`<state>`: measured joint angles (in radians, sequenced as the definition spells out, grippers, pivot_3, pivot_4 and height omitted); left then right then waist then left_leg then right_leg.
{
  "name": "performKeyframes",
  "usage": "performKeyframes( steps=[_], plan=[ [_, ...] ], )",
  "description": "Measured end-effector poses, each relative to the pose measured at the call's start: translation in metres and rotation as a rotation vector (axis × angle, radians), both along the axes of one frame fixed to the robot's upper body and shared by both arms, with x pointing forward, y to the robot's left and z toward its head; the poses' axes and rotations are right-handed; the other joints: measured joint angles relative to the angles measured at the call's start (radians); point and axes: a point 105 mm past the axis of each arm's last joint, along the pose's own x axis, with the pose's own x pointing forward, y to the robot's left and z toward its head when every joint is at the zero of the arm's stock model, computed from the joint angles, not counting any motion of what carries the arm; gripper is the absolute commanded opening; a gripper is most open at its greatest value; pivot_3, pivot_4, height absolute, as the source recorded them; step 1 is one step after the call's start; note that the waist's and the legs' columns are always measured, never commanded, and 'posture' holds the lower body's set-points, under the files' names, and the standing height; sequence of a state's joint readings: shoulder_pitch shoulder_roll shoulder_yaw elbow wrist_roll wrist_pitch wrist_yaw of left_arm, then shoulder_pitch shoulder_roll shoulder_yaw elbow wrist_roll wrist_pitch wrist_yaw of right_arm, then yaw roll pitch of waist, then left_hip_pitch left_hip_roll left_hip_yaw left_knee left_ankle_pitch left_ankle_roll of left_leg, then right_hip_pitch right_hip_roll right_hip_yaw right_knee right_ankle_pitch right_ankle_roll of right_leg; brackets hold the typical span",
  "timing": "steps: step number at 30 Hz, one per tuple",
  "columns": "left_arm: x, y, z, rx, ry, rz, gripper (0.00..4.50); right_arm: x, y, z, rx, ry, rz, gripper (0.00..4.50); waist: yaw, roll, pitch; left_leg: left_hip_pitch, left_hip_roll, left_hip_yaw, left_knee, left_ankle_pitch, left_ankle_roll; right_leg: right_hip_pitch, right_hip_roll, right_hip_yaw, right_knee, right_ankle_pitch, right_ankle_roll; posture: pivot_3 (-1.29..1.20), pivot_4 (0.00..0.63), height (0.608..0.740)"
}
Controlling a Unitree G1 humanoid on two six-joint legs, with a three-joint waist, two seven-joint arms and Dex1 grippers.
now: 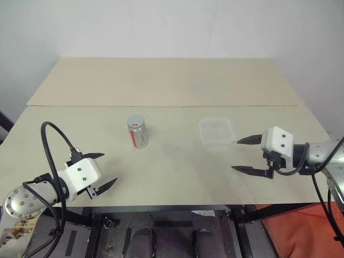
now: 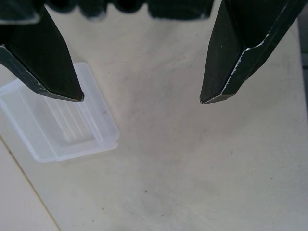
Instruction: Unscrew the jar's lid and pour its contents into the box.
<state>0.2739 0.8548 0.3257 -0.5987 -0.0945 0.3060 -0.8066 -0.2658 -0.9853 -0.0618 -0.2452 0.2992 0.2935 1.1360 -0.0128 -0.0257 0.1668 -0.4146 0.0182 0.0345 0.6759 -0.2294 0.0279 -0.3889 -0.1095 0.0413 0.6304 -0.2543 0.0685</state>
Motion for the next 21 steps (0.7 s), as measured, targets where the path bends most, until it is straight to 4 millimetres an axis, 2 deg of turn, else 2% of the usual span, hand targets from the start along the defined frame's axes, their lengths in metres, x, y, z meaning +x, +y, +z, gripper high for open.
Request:
performKeyframes(
  steps=[7, 13, 17, 21],
  plan=[
    [-0.001, -0.001, 0.002, -0.019, -0.02, 0.014, 4.46, 0.004, 0.002, 0.002, 0.007, -0.007, 0.014, 4.5, 0.0, 0.0, 0.0, 0.0, 0.0, 0.0, 0.0, 0.0, 0.0, 0.0, 0.0, 0.0, 0.0, 0.0, 0.0, 0.0, 0.15, 0.74],
    [-0.005, 0.001, -0.005, -0.043, -0.007, 0.043, 4.46, 0.007, 0.006, -0.001, 0.012, -0.004, 0.031, 4.5, 0.0, 0.0, 0.0, 0.0, 0.0, 0.0, 0.0, 0.0, 0.0, 0.0, 0.0, 0.0, 0.0, 0.0, 0.0, 0.0, 0.15, 0.74],
    [0.01, -0.011, 0.004, -0.192, -0.138, 0.088, 4.46, 0.011, 0.014, 0.0, 0.039, -0.015, 0.044, 4.5, 0.004, 0.0, 0.0, 0.0, -0.001, -0.001, 0.0, 0.0, 0.0, 0.001, 0.0, 0.0, 0.0, 0.0, 0.0, 0.0, 0.15, 0.74],
    [0.029, -0.021, -0.002, -0.37, -0.229, 0.179, 4.46, 0.009, 0.019, -0.003, 0.045, -0.008, 0.056, 4.5, 0.009, 0.0, 0.0, 0.0, -0.002, -0.001, 0.001, 0.0, 0.0, 0.001, -0.001, 0.0, 0.0, 0.001, 0.001, 0.0, 0.15, 0.74]
  ],
)
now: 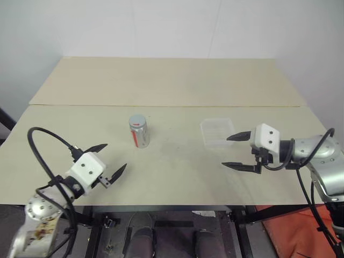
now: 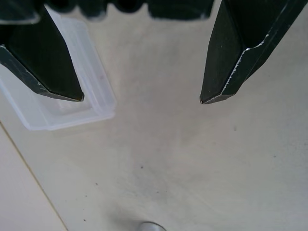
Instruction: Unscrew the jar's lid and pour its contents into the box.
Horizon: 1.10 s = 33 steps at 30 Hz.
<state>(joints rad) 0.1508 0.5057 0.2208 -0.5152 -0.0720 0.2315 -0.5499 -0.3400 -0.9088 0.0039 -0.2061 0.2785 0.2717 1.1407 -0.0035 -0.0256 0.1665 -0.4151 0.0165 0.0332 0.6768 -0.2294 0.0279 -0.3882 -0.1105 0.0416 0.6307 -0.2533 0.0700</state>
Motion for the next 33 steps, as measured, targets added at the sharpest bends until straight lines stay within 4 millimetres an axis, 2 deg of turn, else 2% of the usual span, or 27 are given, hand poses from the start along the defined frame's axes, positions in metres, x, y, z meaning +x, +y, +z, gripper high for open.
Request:
performKeyframes(
  steps=[2, 6, 13, 20, 26, 33],
  plan=[
    [0.012, -0.011, -0.008, -0.139, -0.04, 0.048, 4.46, -0.004, 0.009, 0.0, 0.01, -0.004, 0.021, 4.5, 0.004, -0.001, -0.001, 0.0, 0.0, -0.001, 0.001, 0.0, 0.0, 0.0, 0.0, 0.0, 0.001, 0.0, 0.0, 0.0, 0.15, 0.74],
    [0.026, -0.016, -0.024, -0.215, -0.066, 0.119, 4.46, -0.009, 0.015, -0.001, 0.016, 0.001, 0.031, 4.5, 0.006, -0.001, -0.001, 0.0, 0.0, -0.001, 0.001, 0.0, 0.0, 0.0, 0.0, 0.0, 0.001, 0.0, 0.0, 0.0, 0.15, 0.74],
    [0.048, -0.027, -0.022, -0.295, -0.134, 0.093, 4.46, -0.013, 0.018, -0.001, 0.021, 0.008, 0.024, 4.5, 0.009, -0.001, -0.001, 0.0, 0.0, -0.001, 0.001, 0.0, 0.0, 0.0, 0.0, 0.0, 0.0, 0.0, 0.0, 0.0, 0.15, 0.74],
    [0.063, -0.039, -0.027, -0.33, -0.121, 0.038, 4.46, -0.015, 0.014, 0.0, 0.017, -0.002, -0.012, 4.5, 0.013, -0.001, -0.001, 0.0, -0.001, -0.001, 0.001, 0.0, 0.0, 0.0, 0.0, 0.0, 0.0, 0.0, 0.0, 0.0, 0.15, 0.74],
    [0.083, -0.051, -0.025, -0.371, -0.141, 0.009, 4.46, -0.021, 0.01, 0.004, 0.008, -0.015, -0.037, 4.5, 0.015, -0.001, -0.001, -0.001, -0.001, -0.001, 0.001, 0.0, 0.0, 0.0, 0.0, 0.0, 0.0, 0.001, 0.001, 0.0, 0.15, 0.74],
    [0.095, -0.054, -0.03, -0.396, -0.127, 0.013, 4.46, -0.026, 0.008, 0.007, 0.02, -0.023, -0.057, 4.5, 0.014, -0.001, -0.001, -0.001, -0.001, -0.001, 0.001, 0.0, 0.0, 0.0, 0.001, 0.0, 0.0, 0.001, 0.001, 0.0, 0.15, 0.74]
  ],
)
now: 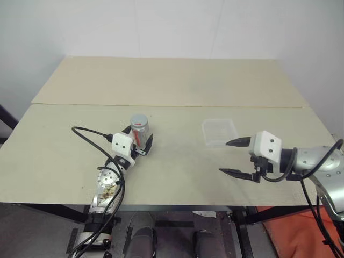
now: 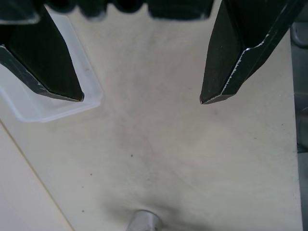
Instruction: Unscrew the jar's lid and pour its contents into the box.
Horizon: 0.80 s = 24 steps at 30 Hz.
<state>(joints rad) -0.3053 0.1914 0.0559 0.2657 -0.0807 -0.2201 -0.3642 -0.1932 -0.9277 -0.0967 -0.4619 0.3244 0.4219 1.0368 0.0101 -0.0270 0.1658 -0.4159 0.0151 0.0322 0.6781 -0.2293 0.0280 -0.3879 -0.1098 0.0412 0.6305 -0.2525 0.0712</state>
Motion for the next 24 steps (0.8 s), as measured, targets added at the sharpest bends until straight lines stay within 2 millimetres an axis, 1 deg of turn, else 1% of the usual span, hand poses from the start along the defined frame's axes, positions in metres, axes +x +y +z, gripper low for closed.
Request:
performKeyframes(
  steps=[1, 2, 6, 7, 8, 13, 17, 19, 21, 23, 24],
  plan=[
    [0.001, 0.0, -0.002, -0.002, 0.005, 0.0, 4.06, -0.001, 0.0, 0.0, 0.0, 0.0, 0.001, 4.5, 0.0, 0.0, 0.0, 0.0, 0.0, 0.0, 0.0, 0.0, 0.0, 0.0, 0.0, 0.0, 0.0, 0.0, 0.0, 0.0, 0.15, 0.74],
    [0.003, -0.001, -0.003, -0.007, 0.009, 0.001, 3.83, -0.001, 0.0, 0.0, 0.0, 0.0, -0.001, 4.5, 0.0, 0.0, 0.0, 0.0, 0.0, 0.0, 0.0, 0.0, 0.0, 0.0, 0.0, 0.0, 0.0, 0.0, 0.0, 0.0, 0.15, 0.74],
    [0.008, -0.003, -0.01, -0.023, 0.032, 0.007, 2.51, -0.001, 0.001, 0.001, 0.008, -0.005, -0.004, 4.5, 0.001, 0.0, 0.0, 0.0, 0.0, 0.0, 0.0, 0.0, 0.0, 0.0, 0.0, 0.0, 0.0, 0.0, 0.0, 0.0, 0.15, 0.74],
    [0.008, -0.003, -0.009, -0.025, 0.03, 0.006, 2.23, -0.001, 0.001, 0.001, 0.009, -0.005, -0.005, 4.5, 0.001, 0.0, 0.0, 0.0, 0.0, 0.0, 0.0, 0.0, 0.0, 0.0, 0.0, 0.0, 0.0, 0.0, 0.0, 0.0, 0.15, 0.74],
    [0.008, -0.004, -0.009, -0.026, 0.03, 0.006, 2.13, -0.001, 0.001, 0.001, 0.009, -0.005, -0.005, 4.5, 0.0, 0.0, 0.0, 0.0, 0.0, 0.0, 0.0, 0.0, 0.0, 0.0, 0.0, 0.0, 0.0, 0.0, 0.0, 0.0, 0.15, 0.74],
    [0.008, -0.004, -0.009, -0.025, 0.023, 0.004, 2.13, 0.0, 0.003, 0.002, 0.015, -0.013, -0.011, 4.5, 0.0, 0.0, 0.0, 0.0, 0.0, 0.0, 0.0, 0.0, 0.0, 0.0, 0.0, 0.0, 0.0, 0.0, 0.0, 0.0, 0.15, 0.74],
    [0.004, -0.006, -0.006, -0.029, 0.018, -0.011, 2.13, 0.007, 0.016, 0.009, 0.079, -0.041, -0.017, 4.5, -0.003, 0.0, 0.0, 0.0, 0.0, -0.001, 0.0, 0.0, 0.0, 0.0, 0.0, 0.0, 0.0, 0.0, 0.0, 0.0, 0.15, 0.74],
    [0.001, -0.008, -0.002, -0.052, 0.01, -0.025, 2.13, 0.012, 0.028, 0.015, 0.156, -0.05, -0.023, 4.5, -0.005, 0.0, 0.0, 0.0, 0.0, -0.001, 0.0, 0.0, 0.0, 0.0, 0.0, 0.0, 0.0, 0.0, 0.0, 0.0, 0.15, 0.74],
    [-0.003, -0.011, 0.003, -0.069, 0.011, -0.051, 2.13, 0.02, 0.046, 0.022, 0.291, -0.047, -0.052, 4.5, -0.01, 0.0, 0.0, 0.0, 0.001, -0.001, 0.0, 0.0, 0.0, -0.001, 0.001, 0.0, 0.0, 0.0, 0.0, 0.0, 0.15, 0.74],
    [-0.01, -0.021, 0.009, -0.076, 0.01, -0.111, 2.13, 0.026, 0.068, 0.025, 0.425, -0.027, -0.073, 4.5, -0.012, 0.0, 0.0, 0.0, 0.001, -0.001, -0.001, 0.0, 0.0, -0.001, 0.001, 0.0, 0.001, 0.0, 0.0, 0.0, 0.15, 0.74],
    [-0.014, -0.027, 0.01, -0.068, 0.016, -0.146, 2.13, 0.027, 0.077, 0.024, 0.464, -0.015, -0.085, 4.5, -0.012, 0.0, 0.0, 0.0, 0.0, -0.001, -0.001, 0.0, 0.0, -0.001, 0.001, 0.0, 0.001, 0.0, 0.0, 0.0, 0.15, 0.74]
  ],
)
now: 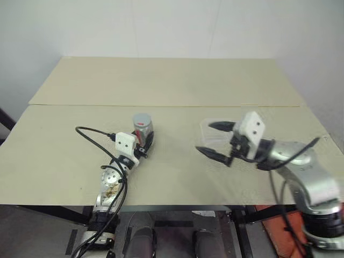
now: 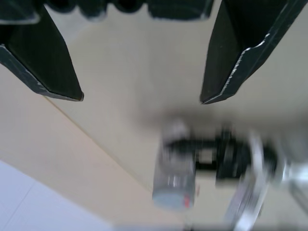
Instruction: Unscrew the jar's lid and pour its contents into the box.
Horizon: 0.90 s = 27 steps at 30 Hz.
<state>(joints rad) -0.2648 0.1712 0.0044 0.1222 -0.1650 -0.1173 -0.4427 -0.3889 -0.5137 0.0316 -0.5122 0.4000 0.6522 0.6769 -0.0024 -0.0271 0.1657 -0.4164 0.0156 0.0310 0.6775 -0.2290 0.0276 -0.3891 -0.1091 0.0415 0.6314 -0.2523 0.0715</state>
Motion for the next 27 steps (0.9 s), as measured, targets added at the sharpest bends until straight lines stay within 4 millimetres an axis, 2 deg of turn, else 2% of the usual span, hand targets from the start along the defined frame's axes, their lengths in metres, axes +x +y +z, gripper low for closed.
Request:
performKeyframes(
  steps=[3, 8, 19, 27],
  plan=[
    [-0.018, -0.013, -0.001, 0.065, 0.033, -0.14, 2.13, 0.003, 0.026, -0.006, 0.075, 0.024, -0.027, 4.5, -0.001, 0.0, 0.0, -0.001, 0.0, 0.0, 0.0, 0.0, 0.0, 0.0, 0.0, 0.0, 0.0, 0.0, 0.0, 0.0, 0.15, 0.74],
    [-0.029, -0.028, 0.006, 0.092, 0.031, -0.219, 2.13, 0.003, 0.051, -0.006, 0.128, 0.013, -0.05, 4.5, 0.0, 0.0, 0.0, 0.0, 0.0, -0.001, 0.0, 0.0, 0.0, 0.0, 0.0, -0.001, 0.0, 0.0, 0.0, 0.0, 0.15, 0.74],
    [-0.032, -0.038, 0.003, 0.14, 0.032, -0.251, 2.13, 0.007, 0.059, 0.003, 0.153, -0.012, -0.023, 4.5, -0.008, 0.0, 0.0, 0.0, 0.0, -0.001, 0.0, 0.0, 0.0, 0.0, 0.0, -0.001, 0.0, 0.0, 0.0, 0.0, 0.15, 0.74],
    [-0.034, -0.041, 0.005, 0.145, 0.014, -0.265, 2.13, 0.007, 0.065, -0.003, 0.14, 0.011, 0.003, 4.5, -0.009, 0.0, 0.0, 0.0, 0.0, -0.001, 0.0, 0.0, 0.0, 0.0, 0.0, -0.001, 0.0, 0.0, 0.0, 0.0, 0.15, 0.74]
  ],
)
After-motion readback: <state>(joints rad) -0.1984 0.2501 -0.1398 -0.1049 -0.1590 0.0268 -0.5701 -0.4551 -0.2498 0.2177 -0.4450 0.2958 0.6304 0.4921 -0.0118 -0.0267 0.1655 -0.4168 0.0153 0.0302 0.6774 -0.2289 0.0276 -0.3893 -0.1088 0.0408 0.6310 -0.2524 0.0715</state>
